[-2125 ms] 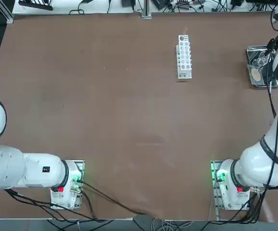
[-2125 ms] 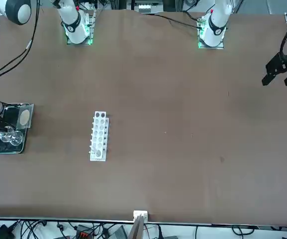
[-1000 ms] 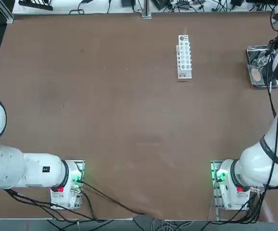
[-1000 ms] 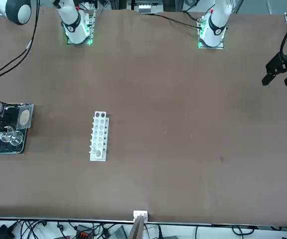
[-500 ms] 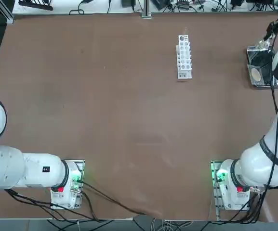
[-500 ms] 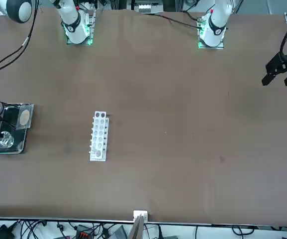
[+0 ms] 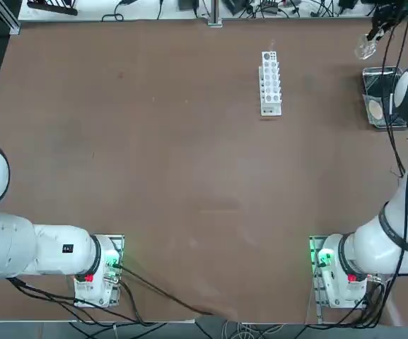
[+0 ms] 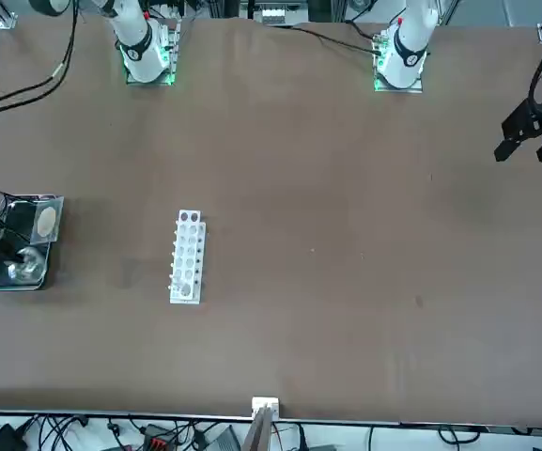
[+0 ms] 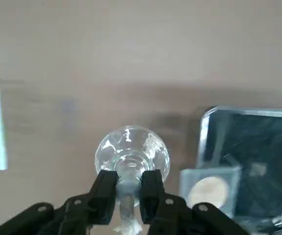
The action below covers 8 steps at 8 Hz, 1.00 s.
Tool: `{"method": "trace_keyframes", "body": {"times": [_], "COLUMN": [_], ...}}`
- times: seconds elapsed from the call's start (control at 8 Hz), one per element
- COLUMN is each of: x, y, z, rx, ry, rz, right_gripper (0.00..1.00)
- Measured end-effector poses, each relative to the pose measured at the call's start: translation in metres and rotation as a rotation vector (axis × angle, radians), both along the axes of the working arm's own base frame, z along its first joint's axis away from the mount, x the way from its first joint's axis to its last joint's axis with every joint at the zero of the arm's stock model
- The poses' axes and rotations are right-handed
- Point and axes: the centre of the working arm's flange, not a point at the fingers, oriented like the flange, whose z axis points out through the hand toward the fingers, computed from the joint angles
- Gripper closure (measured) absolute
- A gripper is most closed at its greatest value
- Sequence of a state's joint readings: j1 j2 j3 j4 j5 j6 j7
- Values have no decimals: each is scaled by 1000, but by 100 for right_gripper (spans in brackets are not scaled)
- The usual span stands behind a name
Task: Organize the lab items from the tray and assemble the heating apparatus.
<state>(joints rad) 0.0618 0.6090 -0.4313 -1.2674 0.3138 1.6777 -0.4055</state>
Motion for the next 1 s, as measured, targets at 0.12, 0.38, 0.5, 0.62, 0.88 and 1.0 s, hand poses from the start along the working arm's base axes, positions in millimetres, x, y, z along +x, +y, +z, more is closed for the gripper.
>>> {"method": "trace_keyframes", "body": {"times": [0.12,0.38,0.5,0.62,0.88,1.0], "x": [-6,-29,-46,-64,-87,-93], "y": [29,73,84,94,114,126], "z": [-11,-45,-68,-93,-134,-145], "rx": [8,10,8,-1,-32,-43], "ry": [33,34,19,2,-37,-42], "rz": [-39,-78,-81,-82,-73,-71], "right_gripper": [71,71,71,71,71,71]}}
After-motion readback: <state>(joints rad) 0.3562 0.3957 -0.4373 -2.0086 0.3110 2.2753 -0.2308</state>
